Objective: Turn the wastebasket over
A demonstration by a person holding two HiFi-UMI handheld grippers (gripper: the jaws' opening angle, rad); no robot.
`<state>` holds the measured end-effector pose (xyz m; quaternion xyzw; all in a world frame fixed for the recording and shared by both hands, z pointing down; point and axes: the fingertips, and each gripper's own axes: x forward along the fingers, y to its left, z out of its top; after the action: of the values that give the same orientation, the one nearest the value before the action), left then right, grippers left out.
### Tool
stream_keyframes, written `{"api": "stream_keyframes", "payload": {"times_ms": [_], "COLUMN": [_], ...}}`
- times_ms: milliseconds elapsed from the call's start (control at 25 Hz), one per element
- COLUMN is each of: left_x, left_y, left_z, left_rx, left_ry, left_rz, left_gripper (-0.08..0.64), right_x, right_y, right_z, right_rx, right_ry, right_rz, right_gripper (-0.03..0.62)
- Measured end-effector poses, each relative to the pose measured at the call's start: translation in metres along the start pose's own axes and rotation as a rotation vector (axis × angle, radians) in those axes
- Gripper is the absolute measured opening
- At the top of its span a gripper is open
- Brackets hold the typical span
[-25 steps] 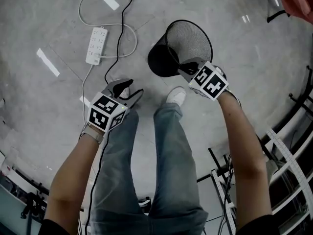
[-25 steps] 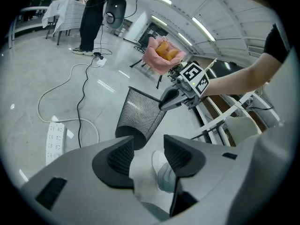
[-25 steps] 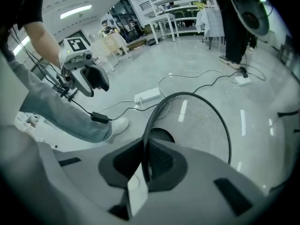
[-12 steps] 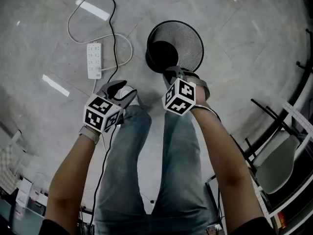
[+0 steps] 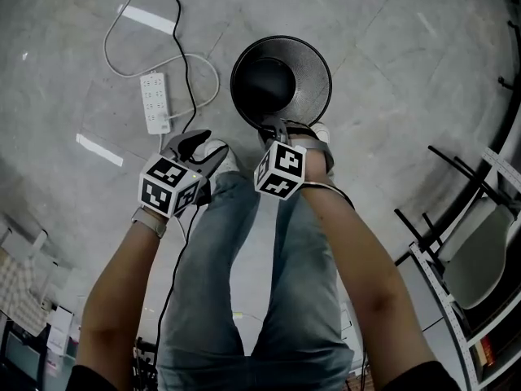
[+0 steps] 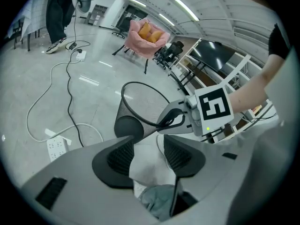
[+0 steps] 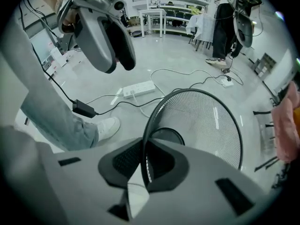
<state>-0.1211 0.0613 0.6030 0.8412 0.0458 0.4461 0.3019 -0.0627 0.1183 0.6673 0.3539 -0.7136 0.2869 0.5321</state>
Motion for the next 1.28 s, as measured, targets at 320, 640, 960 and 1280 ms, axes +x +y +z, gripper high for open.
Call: {"api": "stream_keyframes", "payload": {"times_ms": [320, 640, 960, 1280], "left_x": [0.008, 0.004, -0.03, -0.127], "left_y": [-0.005, -0.007, -0.052, -0.155], "left_z": [0.003, 0.013, 0.089, 0.205], "left_rx": [0.009, 0.018, -0.055, -0.114], "left_ry": [-0.007, -0.02, -0.175, -0.431], "left_rz": [-0.009, 0.01, 0.004, -0.029], "left_gripper": [0.204, 0.206, 0.184, 0.027], "right_x": [0.015, 0.004, -0.119, -0.324], "right_y": [0.016, 0.01, -0.063, -0.118], "right_z": [-0.006, 0.0, 0.021, 0.037], "right_rx": [0.02, 0.072, 0.53, 0.846], "right_ry": [0.028, -0.026, -0.432, -0.835], "right_rz": [0.011, 0.063, 0.11, 0.086], "right_gripper": [0.061, 0.201, 0.155, 0.011]}}
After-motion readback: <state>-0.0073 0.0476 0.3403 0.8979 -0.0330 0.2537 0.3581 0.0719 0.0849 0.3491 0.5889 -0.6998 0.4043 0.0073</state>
